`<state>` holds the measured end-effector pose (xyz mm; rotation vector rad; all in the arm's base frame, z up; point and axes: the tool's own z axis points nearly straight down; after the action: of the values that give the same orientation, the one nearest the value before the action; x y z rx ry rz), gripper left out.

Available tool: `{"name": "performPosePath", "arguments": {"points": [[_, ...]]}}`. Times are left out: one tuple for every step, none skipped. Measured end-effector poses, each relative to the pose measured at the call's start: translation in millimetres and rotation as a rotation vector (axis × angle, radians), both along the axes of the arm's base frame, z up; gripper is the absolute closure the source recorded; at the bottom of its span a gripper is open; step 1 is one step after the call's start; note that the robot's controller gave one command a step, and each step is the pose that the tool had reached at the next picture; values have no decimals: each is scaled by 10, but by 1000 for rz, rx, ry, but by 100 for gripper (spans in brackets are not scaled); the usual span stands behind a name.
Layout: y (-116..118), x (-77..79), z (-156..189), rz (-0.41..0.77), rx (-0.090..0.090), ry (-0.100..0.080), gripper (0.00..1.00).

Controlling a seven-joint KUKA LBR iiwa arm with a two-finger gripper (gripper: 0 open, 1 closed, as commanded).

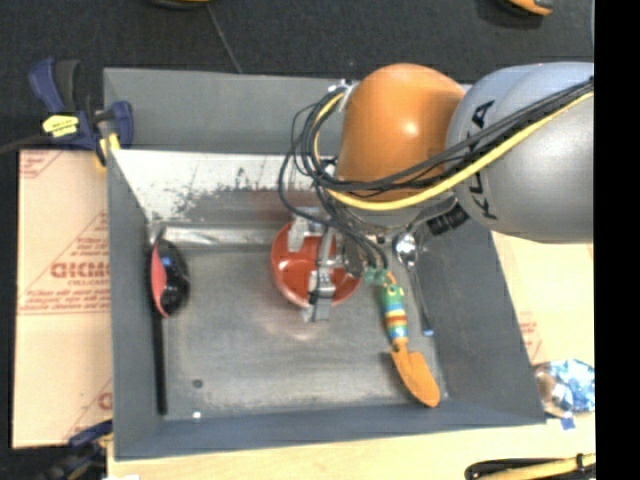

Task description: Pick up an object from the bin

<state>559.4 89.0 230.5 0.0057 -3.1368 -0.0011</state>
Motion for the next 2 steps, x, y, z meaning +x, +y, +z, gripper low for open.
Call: {"name": "performPosePath", "arguments": {"points": [[-5, 21, 39, -2, 1, -8, 0], [-277, 480, -635, -3, 2, -15, 0]]}}
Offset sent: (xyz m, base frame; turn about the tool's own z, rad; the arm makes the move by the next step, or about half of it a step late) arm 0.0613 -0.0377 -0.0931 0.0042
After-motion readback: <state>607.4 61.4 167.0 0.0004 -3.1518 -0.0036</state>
